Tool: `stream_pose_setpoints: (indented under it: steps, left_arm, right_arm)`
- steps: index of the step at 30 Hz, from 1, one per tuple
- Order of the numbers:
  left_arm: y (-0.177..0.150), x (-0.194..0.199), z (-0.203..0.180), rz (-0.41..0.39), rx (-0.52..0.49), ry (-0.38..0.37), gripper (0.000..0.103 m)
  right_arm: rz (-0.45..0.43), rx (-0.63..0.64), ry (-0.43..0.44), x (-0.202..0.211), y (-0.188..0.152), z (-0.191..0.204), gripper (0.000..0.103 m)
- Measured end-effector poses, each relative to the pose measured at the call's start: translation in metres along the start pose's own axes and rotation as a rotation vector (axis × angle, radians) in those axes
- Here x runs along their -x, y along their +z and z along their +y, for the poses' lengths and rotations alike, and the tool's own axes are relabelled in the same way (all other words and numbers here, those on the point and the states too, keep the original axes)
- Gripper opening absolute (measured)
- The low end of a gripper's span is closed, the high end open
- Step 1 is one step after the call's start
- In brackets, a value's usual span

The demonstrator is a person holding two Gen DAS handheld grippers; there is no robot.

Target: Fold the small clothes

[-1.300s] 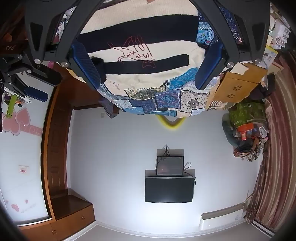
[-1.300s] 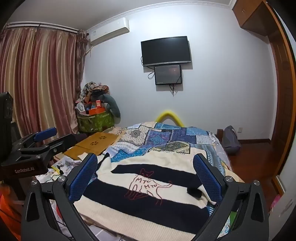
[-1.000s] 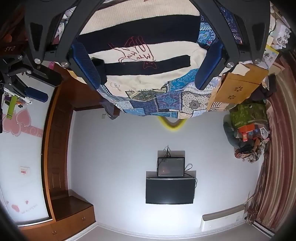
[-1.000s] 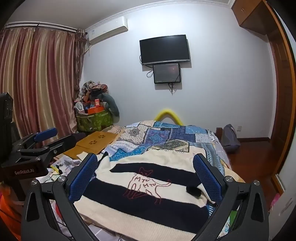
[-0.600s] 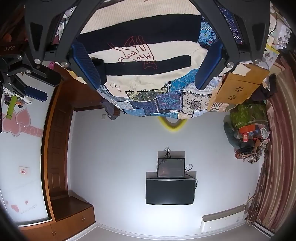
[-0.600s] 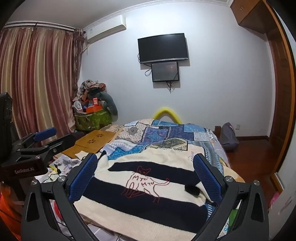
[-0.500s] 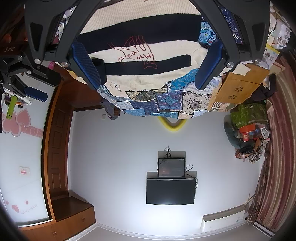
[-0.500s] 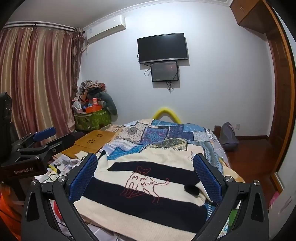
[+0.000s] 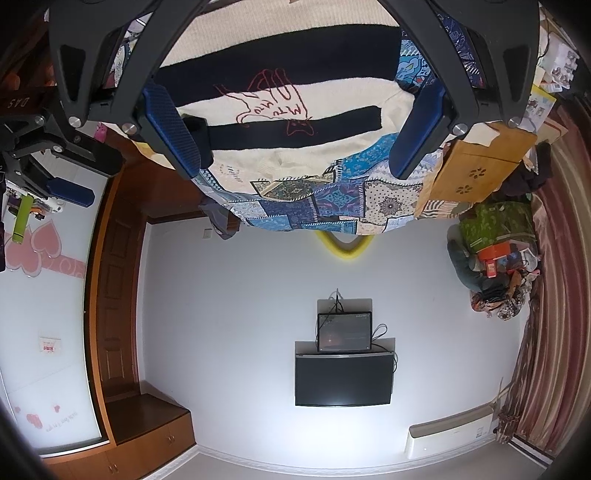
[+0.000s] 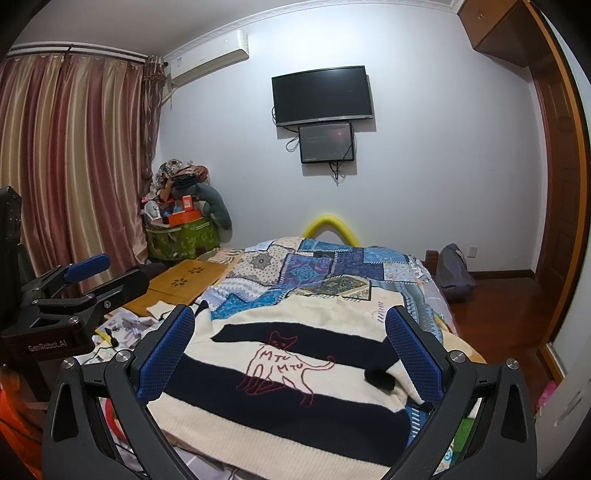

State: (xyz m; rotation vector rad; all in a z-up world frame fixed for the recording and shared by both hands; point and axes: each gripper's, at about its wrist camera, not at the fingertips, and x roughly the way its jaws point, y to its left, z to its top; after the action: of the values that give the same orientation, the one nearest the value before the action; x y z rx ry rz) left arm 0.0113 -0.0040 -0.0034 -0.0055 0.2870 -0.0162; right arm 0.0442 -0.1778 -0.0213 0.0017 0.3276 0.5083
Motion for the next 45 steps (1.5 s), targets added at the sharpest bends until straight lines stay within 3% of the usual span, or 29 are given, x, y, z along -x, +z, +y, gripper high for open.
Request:
stream_pose_setpoints:
  steps: [45]
  left_arm:
    - [0.0010,-0.0022,0.0014,0.003,0.013,-0.010,0.103]
  right_arm:
    - [0.016,-0.005,-0.011,0.0009,0.0029,-0.0049,0.103]
